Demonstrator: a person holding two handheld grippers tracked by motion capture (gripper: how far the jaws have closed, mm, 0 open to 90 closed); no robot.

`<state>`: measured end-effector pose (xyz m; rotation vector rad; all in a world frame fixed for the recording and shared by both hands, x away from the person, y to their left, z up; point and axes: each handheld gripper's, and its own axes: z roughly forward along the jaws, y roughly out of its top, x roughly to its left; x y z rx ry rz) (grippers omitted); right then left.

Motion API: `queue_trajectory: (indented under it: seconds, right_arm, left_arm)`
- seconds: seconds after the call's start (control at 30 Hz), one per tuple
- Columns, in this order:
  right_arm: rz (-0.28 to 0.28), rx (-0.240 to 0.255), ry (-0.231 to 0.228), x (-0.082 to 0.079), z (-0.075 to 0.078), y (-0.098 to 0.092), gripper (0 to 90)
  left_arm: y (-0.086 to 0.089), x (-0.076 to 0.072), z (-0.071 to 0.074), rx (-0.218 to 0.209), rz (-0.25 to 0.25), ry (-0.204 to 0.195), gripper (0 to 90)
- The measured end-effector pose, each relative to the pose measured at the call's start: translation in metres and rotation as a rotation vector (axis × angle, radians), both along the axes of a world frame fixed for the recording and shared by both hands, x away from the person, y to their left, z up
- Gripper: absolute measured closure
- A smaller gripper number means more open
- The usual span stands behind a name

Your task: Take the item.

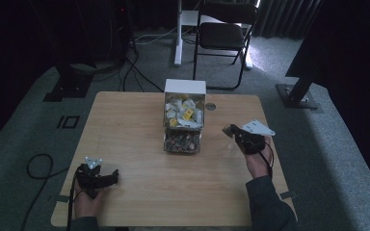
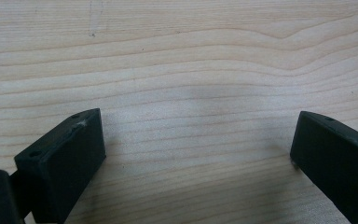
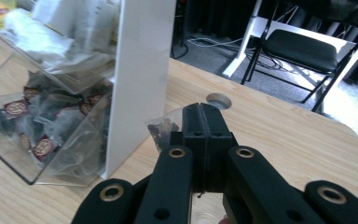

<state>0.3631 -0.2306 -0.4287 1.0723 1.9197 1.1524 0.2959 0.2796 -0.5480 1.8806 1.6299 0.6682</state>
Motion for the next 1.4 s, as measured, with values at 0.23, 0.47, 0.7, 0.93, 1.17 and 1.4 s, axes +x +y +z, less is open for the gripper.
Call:
queue_trajectory:
  seconds: [0.23,0.47,0.7,0.93,1.17,1.4]
  right_arm:
    - [-0.019,-0.004,0.004,0.004,-0.002,-0.007,90.0]
    - [-0.038,-0.010,0.014,0.008,-0.006,-0.012,90.0]
    - [-0.059,-0.010,0.026,0.011,-0.010,-0.018,90.0]
    - [-0.065,-0.016,0.038,0.013,-0.015,-0.019,90.0]
    - [-0.080,0.008,0.063,0.015,-0.018,-0.023,52.5]
    - [-0.084,0.028,0.076,0.009,-0.020,-0.027,40.3]
  left_arm:
    - [0.000,0.000,0.000,0.000,0.000,0.000,3.5]
    - [0.000,0.000,0.000,0.001,-0.001,0.001,3.5]
    - [0.000,0.000,0.000,0.001,-0.001,0.001,3.5]
    - [0.000,0.000,0.000,0.001,-0.001,0.001,3.5]
    - [0.000,0.000,0.000,0.001,-0.001,0.001,3.5]
    - [0.000,0.000,0.000,0.001,-0.001,0.001,3.5]
